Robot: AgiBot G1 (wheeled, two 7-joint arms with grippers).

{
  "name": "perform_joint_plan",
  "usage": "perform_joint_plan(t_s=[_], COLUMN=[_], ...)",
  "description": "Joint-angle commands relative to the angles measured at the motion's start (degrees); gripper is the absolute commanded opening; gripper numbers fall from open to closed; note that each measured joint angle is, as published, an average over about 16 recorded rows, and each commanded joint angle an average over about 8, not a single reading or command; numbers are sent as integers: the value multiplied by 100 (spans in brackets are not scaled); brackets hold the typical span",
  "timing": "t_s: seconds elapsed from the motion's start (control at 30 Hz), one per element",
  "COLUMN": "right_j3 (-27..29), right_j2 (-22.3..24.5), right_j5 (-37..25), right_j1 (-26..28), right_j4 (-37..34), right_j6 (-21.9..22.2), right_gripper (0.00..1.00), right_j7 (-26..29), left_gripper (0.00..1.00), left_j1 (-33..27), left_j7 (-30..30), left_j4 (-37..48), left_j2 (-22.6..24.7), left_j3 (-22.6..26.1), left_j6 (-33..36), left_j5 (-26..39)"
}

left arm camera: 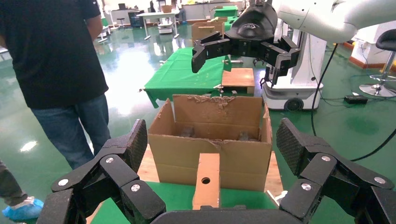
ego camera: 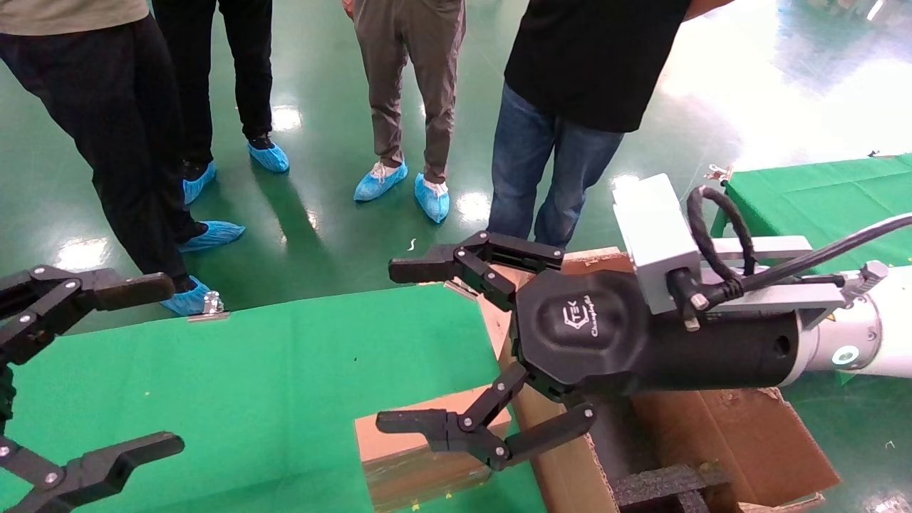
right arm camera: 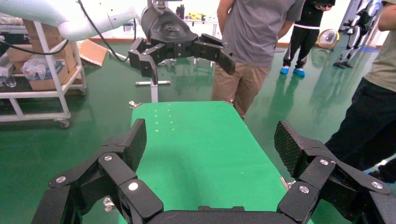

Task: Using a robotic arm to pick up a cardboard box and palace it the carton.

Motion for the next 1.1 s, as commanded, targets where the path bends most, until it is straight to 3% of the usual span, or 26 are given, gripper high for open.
perform_joint_plan(t_s=[0.03,0.43,0.7,1.1], right_j3=[0,0,0,-173], right_j2=[0,0,0,15], right_j5=[0,0,0,-332], right_j1=[0,0,0,153], right_j4=[0,0,0,5], right_j6=[0,0,0,-60], right_gripper=[100,100,100,100], right_j7=[0,0,0,103], left_gripper=[100,97,0,0], left_j1=[0,0,0,0], left_j7=[0,0,0,1], left_j4=[0,0,0,1], left_j2=[0,0,0,0], left_j3=[0,0,0,1], left_j6=[0,0,0,0], left_j5=[0,0,0,0])
